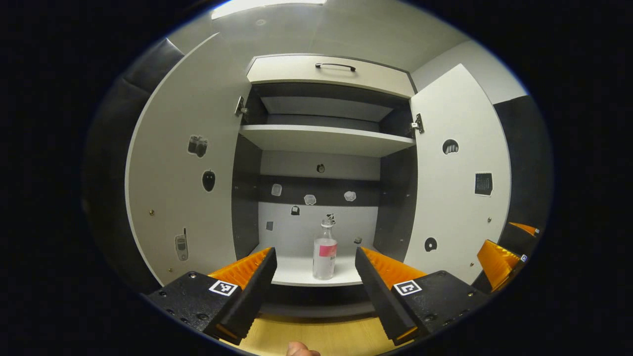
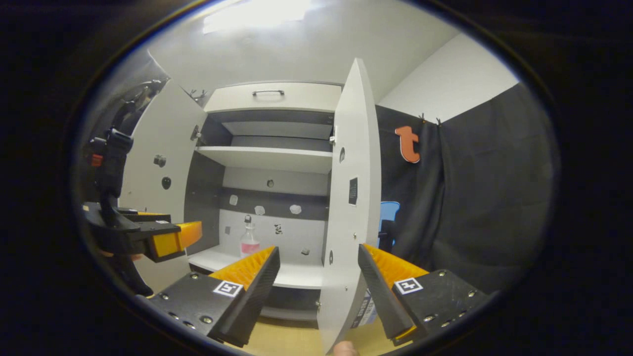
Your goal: Grasp the bottle in the cabinet with the left hand and place it on the coaster, then close the right door with the right hand and the left door with the left hand.
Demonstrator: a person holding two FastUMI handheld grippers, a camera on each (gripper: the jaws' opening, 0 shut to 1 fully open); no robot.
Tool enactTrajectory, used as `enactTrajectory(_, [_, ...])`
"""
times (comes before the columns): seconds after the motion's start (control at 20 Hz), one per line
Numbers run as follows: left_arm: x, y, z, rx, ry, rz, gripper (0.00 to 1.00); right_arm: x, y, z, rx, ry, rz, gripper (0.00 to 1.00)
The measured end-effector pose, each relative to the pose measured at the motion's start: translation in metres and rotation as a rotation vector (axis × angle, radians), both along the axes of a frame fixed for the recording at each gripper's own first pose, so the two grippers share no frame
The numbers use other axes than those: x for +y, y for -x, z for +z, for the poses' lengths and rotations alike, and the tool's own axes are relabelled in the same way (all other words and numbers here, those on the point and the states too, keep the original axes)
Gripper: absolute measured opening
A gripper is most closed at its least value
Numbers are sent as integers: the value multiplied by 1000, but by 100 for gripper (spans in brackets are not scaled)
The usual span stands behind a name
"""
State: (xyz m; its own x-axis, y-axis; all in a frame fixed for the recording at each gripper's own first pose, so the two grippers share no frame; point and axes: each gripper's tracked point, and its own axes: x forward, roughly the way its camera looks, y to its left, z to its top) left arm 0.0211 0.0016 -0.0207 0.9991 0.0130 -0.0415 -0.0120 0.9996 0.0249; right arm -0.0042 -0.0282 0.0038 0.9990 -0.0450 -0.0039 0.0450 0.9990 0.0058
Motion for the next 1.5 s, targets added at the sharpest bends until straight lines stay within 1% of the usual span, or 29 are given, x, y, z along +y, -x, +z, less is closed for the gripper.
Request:
enactTrajectory(0.05, [1, -6, -2, 3, -8, -2, 98, 0, 1, 0, 2, 4, 0, 95])
enactTrajectory(0.1, [2, -13, -5, 5, -13, -6, 99, -2, 2, -1, 3, 12, -4, 98])
enactTrajectory(0.15, [2, -20, -7, 8, -18, -11, 99, -3, 3, 0, 2, 19, -11, 93])
enactTrajectory(0.2, [3, -29, -10, 9, -20, -14, 99, -7, 6, -1, 1, 26, -21, 93])
enactTrajectory(0.25, [2, -40, -12, 10, -21, -22, 99, -11, 8, 0, -2, 29, -35, 95])
enactTrajectory(0.4, [-2, -76, -24, 17, -31, -42, 99, -27, 14, 0, 1, 37, -81, 96])
enactTrajectory(0.5, [-4, -104, -35, 33, -36, -54, 99, -42, 18, 0, 5, 57, -130, 96])
enactTrajectory(0.55, [-6, -117, -41, 42, -37, -58, 99, -51, 20, 1, 6, 68, -158, 93])
enactTrajectory(0.6, [-7, -130, -49, 54, -41, -59, 99, -61, 23, 0, 6, 77, -186, 96])
enactTrajectory(0.65, [-7, -143, -55, 62, -45, -56, 99, -70, 26, 0, 9, 85, -215, 93])
enactTrajectory(0.8, [-4, -182, -77, 94, -61, -35, 99, -97, 35, -4, 21, 97, -300, 93])
enactTrajectory(0.95, [0, -214, -96, 127, -58, -12, 98, -115, 42, -10, 42, 109, -367, 93])
enactTrajectory(1.05, [1, -231, -101, 127, -54, 0, 98, -123, 44, -15, 62, 116, -392, 93])
enactTrajectory(1.1, [2, -240, -103, 125, -56, 1, 99, -124, 44, -18, 70, 117, -396, 96])
enactTrajectory(1.15, [-2, -247, -104, 122, -61, -15, 99, -125, 46, -18, 76, 118, -398, 94])
enactTrajectory(1.2, [-4, -250, -105, 128, -70, -24, 99, -127, 44, -18, 77, 118, -397, 96])
enactTrajectory(1.25, [-5, -252, -106, 132, -77, -30, 99, -127, 44, -18, 77, 120, -394, 96])
enactTrajectory(1.3, [-7, -258, -109, 142, -77, -38, 92, -126, 44, -18, 75, 124, -389, 94])
enactTrajectory(1.35, [-9, -255, -107, 141, -75, -41, 83, -125, 44, -17, 73, 129, -385, 94])
enactTrajectory(1.4, [-9, -254, -108, 150, -68, -49, 77, -126, 43, -17, 71, 133, -382, 94])
enactTrajectory(1.5, [-12, -247, -107, 166, -50, -63, 76, -125, 43, -17, 65, 135, -371, 94])
